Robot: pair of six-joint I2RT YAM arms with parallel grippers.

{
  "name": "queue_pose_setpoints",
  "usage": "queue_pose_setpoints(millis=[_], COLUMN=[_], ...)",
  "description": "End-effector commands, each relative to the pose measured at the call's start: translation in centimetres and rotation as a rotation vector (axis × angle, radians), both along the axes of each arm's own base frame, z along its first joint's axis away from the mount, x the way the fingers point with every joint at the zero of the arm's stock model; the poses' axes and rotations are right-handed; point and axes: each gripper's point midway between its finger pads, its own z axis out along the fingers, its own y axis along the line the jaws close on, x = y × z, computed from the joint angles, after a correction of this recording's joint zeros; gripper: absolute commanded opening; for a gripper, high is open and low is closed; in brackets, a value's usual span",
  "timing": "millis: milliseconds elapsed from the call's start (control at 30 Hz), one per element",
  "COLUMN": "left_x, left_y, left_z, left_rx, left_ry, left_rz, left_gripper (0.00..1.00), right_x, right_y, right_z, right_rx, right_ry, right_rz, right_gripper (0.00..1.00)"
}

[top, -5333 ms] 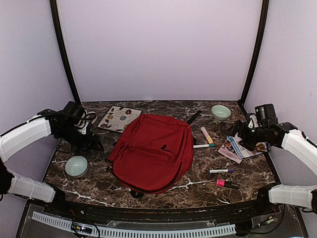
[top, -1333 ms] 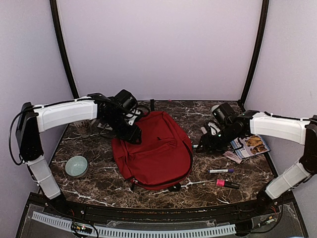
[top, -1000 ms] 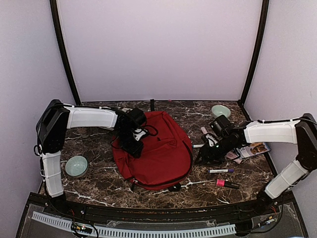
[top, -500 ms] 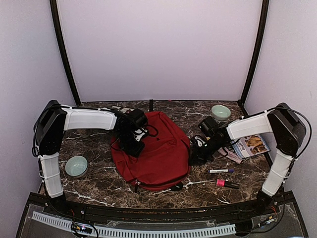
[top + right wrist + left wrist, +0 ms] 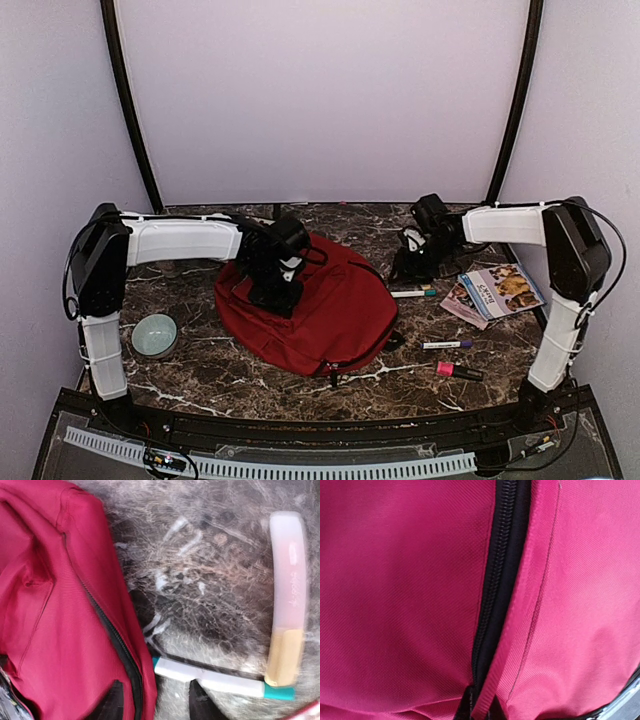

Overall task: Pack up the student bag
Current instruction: Adjust the student bag at the center of the board, then hold the largest pocket of the student bag.

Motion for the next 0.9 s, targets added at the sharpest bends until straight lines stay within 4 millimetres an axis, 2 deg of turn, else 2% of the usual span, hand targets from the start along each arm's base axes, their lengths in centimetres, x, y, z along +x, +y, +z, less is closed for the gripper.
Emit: queue_pose_setpoints(millis=[0, 100, 200, 300, 433, 533, 700, 767, 867], left_x=[-0.3, 0.0, -0.1, -0.4, -2.7, -5.2, -8.7, -10.1, -11.2], left_y=[0.1, 0.4, 0.0, 0.1, 0.2, 0.5, 2.1, 1.9, 1.2], left_z=[3.0, 4.4, 6.6, 8.8, 11.0, 11.4, 10.1, 9.6, 9.1], left_rx=[-0.014, -0.013, -0.055, -0.082, -0.131, -0.121, -0.060, -0.100, -0.172], left_ry=[-0.007, -0.047, -0.090, -0.149, -0.182, -0.185, -0.123, -0.103, -0.126], left_rz=[0.035, 0.016, -0.042, -0.103, -0.234, -0.372, -0.475, -0.502, -0.530], left_gripper=[0.09, 0.27, 0.42, 0.49, 0.49, 0.48, 0.44, 0.44, 0.44], right_x=[-1.3, -2.8, -4.9, -7.0, -9.0, -10.1, -11.4, -11.6, -11.9], right_y=[-1.5, -2.8, -4.2, -4.3, -4.9, -5.6, -6.2, -6.1, -5.7], right_z=[3.0, 3.9, 4.9, 6.3, 8.4, 9.3, 9.5, 9.2, 8.9], right_rx=[-0.060, -0.091, -0.131, -0.137, -0.104, -0.055, 0.007, 0.020, 0.038], right_ry=[-0.085, -0.102, -0.142, -0.199, -0.286, -0.330, -0.347, -0.333, -0.306], right_rz=[0.047, 0.039, 0.019, 0.023, -0.029, -0.096, -0.143, -0.146, -0.144], right_gripper=[0.51, 0.53, 0.54, 0.56, 0.58, 0.67, 0.82, 0.83, 0.82])
